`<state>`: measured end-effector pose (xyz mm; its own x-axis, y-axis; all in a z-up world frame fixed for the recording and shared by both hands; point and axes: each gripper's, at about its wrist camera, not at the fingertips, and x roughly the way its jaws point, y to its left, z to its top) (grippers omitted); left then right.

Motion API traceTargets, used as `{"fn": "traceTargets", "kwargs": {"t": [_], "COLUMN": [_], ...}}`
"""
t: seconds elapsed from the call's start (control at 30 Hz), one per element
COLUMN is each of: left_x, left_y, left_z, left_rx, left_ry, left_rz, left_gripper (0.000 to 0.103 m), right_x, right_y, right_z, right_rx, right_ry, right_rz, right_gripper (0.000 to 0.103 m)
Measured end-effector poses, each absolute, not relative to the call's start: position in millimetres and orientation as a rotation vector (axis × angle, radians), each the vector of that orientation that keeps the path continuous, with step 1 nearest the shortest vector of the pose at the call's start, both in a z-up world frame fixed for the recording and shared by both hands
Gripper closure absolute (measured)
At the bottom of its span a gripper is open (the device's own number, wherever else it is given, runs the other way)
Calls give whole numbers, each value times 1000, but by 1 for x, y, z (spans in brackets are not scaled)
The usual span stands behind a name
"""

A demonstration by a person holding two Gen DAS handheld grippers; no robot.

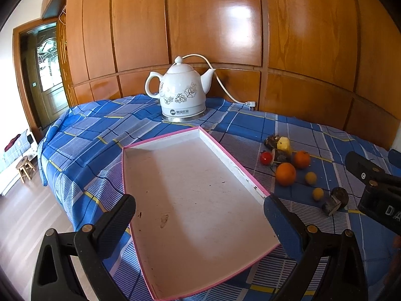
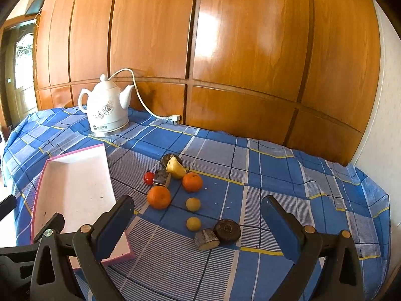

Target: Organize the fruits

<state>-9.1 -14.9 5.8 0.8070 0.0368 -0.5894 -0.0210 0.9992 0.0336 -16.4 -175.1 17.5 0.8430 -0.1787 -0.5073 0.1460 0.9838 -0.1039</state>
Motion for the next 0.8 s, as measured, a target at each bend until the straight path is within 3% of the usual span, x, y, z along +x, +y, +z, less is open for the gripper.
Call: {"fn": "traceTargets", "kwargs": {"t": [0.8], "left_x": [-2], "left_y": [-28], "left_z": [-3], "left_rx": [43], "left_ry": [727], "left_rz": [-84], "left_gripper": [0], "right_x": [16], "right_y": [-219], "right_z": [14], "right_rx": [-54], "right_ry": [735], "right_rz": [-4], "right_gripper": [0]}}
